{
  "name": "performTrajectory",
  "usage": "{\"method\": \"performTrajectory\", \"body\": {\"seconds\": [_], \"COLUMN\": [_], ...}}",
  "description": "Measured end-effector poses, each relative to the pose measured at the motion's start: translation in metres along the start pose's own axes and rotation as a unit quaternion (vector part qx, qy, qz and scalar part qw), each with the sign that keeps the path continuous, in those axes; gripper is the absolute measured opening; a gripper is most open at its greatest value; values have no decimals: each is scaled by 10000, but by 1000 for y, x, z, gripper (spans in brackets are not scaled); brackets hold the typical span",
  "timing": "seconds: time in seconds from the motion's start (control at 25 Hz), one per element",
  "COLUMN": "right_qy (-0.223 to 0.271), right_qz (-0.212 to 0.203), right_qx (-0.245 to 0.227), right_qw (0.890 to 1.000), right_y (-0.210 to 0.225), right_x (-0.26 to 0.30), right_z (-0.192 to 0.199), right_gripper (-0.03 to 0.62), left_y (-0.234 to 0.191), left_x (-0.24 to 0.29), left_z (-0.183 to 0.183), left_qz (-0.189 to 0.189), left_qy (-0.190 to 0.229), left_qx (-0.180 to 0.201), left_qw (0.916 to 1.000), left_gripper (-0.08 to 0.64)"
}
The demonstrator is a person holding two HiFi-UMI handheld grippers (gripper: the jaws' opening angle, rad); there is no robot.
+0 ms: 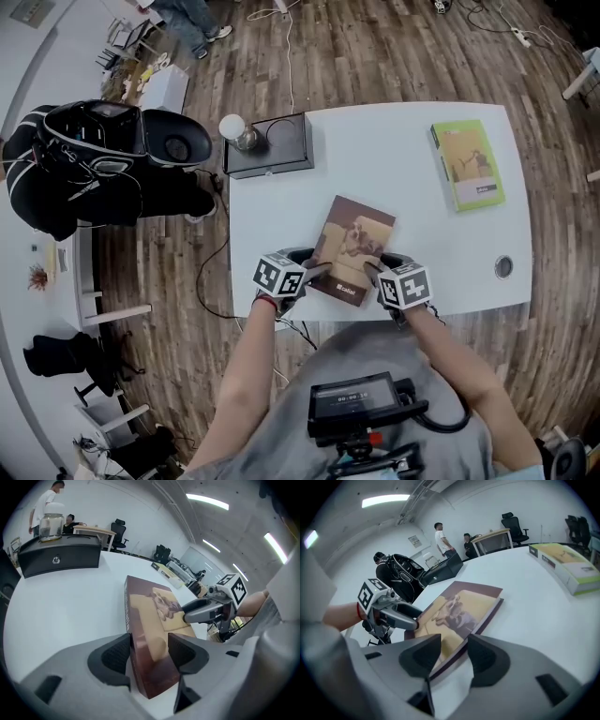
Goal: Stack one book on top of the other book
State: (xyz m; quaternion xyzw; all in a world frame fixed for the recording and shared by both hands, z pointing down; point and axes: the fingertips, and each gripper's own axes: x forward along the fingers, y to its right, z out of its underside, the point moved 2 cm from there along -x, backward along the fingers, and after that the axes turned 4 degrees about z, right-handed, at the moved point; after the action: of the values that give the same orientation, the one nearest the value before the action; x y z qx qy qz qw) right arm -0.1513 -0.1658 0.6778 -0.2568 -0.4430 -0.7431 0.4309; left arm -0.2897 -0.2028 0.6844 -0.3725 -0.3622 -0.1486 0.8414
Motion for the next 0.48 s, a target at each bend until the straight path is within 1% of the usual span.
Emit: {"method": "performTrajectory", "body": {"seconds": [0.08,0.28,0.48], "right_qy": [-27,-105,-297], "right_qz": [43,-42,-120], "right_qx": [-214,-800,-1087], "right_qw": [9998,9967,9936], "right_y": [12,28,45], "right_x": [-5,-17,-26], "right_z": [-3,-5,-3], "right_gripper": [156,156,156], "left_y": [14,42,70], "left_x": [7,18,31], "left_z": [6,17,27], "left_qz": [-10,-118,-17], "left_qy": [43,232,325], "left_qx": [-66,-361,-622], "left_qw": [10000,9990,9975], "left_gripper": [241,241,241]}}
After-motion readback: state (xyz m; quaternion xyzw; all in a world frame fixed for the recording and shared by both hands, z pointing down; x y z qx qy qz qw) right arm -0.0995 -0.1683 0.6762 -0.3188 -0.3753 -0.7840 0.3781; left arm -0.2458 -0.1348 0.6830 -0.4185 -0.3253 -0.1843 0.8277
